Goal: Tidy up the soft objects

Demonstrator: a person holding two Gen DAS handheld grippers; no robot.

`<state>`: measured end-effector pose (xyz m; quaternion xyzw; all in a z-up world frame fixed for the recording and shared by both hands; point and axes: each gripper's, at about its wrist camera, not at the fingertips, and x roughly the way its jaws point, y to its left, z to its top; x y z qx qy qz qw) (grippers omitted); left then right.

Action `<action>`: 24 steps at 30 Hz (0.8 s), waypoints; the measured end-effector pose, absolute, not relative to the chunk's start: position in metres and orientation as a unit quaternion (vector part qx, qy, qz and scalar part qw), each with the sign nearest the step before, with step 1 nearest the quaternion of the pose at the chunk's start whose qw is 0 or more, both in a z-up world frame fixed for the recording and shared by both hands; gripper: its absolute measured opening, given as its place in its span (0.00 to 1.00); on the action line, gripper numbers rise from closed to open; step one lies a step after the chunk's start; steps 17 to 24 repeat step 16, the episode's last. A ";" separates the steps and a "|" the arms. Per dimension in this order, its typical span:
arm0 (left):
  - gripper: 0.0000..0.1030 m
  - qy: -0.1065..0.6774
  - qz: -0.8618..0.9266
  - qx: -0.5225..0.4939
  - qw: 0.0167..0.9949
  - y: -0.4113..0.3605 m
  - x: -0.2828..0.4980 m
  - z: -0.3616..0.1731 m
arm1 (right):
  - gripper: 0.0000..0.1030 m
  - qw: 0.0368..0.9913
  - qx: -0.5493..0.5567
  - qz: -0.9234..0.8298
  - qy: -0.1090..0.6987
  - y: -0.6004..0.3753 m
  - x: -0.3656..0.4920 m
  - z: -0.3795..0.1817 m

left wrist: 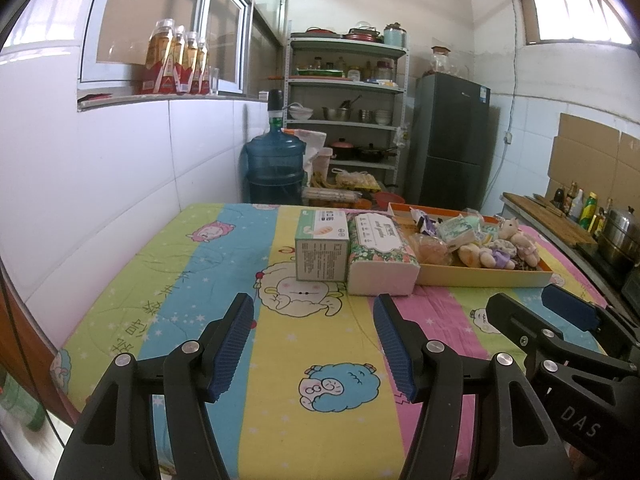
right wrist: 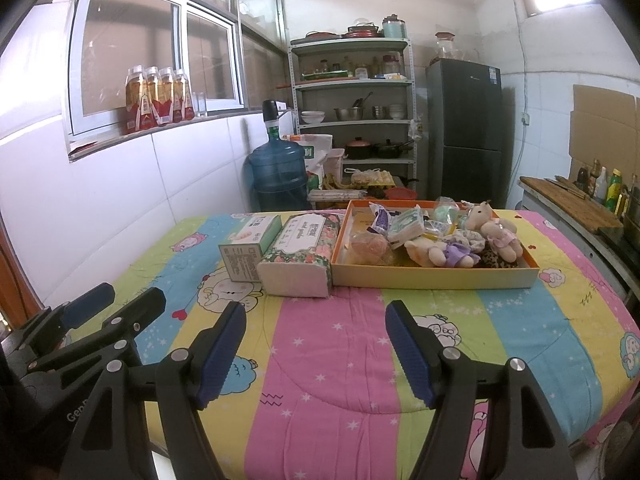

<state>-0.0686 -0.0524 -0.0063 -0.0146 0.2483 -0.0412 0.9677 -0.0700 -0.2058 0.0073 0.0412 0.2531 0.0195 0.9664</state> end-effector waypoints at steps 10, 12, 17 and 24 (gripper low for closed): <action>0.62 0.250 -0.040 -0.013 0.967 -0.052 -0.068 -0.008 | 0.70 0.966 0.042 0.020 0.254 -0.206 -0.070 0.006; 0.62 0.249 -0.038 -0.012 0.968 -0.052 -0.068 -0.009 | 0.70 0.966 0.042 0.020 0.254 -0.206 -0.070 0.006; 0.62 0.248 -0.033 -0.010 0.968 -0.051 -0.069 -0.010 | 0.70 0.966 0.042 0.020 0.255 -0.206 -0.070 0.006; 0.62 0.248 -0.033 -0.010 0.968 -0.051 -0.069 -0.010 | 0.70 0.966 0.042 0.020 0.255 -0.206 -0.070 0.006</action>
